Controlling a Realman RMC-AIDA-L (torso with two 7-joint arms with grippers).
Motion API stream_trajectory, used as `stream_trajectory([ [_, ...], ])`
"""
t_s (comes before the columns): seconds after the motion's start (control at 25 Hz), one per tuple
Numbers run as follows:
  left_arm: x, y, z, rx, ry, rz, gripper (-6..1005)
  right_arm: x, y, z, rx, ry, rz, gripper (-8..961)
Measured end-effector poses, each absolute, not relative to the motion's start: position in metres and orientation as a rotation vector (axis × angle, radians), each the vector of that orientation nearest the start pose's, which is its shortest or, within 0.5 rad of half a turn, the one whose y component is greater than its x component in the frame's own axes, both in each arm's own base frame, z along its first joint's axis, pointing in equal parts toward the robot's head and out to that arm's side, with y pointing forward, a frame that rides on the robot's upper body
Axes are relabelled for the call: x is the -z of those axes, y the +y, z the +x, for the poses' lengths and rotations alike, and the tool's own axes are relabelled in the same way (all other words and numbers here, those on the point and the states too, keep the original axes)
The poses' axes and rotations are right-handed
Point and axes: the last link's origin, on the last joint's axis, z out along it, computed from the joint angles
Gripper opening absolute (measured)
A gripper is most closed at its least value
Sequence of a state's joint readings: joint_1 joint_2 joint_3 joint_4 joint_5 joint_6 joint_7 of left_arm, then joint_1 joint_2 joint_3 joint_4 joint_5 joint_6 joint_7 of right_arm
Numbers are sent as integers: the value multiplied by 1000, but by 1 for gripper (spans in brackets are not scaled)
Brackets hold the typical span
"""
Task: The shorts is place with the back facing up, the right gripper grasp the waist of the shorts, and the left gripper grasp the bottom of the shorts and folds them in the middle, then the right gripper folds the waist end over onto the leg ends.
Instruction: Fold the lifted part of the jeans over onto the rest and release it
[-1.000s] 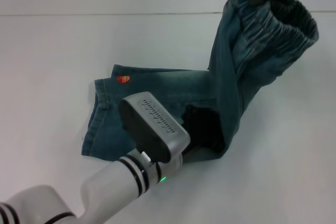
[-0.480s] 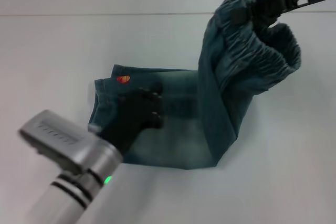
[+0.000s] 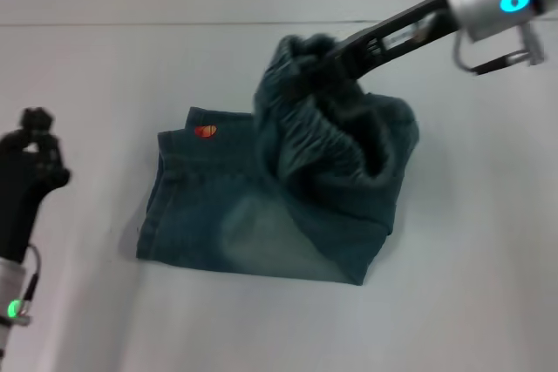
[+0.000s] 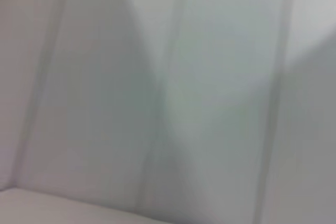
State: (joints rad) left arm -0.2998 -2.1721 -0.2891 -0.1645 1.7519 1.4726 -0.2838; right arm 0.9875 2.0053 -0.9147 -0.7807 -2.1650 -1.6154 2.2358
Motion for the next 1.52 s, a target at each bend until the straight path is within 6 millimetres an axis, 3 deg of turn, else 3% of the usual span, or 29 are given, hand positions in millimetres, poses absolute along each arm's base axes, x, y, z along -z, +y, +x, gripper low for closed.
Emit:
stream_trajectory([
  [0.28, 37, 246, -336, 933, -736, -1412, 97, 54, 402, 81, -125, 880, -3072, 97],
  [0.56, 40, 245, -342, 900, -770, -1408, 100, 92, 391, 77, 51, 849, -3115, 97],
  [0.8, 40, 244, -344, 893, -777, -1407, 100, 93, 390, 76, 14, 856, -3117, 172],
  [0.92, 40, 244, -344, 892, -778, -1409, 100, 90, 389, 76, 2, 858, -3129, 404],
  [1.12, 41, 243, -344, 891, -778, -1416, 100, 76, 383, 74, 25, 795, -3181, 644],
  [1.28, 41, 242, -345, 888, -781, -1414, 100, 55, 372, 81, 124, 600, -3221, 719],
  [1.52, 41, 241, -345, 886, -782, -1413, 100, 45, 361, 88, 283, 610, -3134, 832],
])
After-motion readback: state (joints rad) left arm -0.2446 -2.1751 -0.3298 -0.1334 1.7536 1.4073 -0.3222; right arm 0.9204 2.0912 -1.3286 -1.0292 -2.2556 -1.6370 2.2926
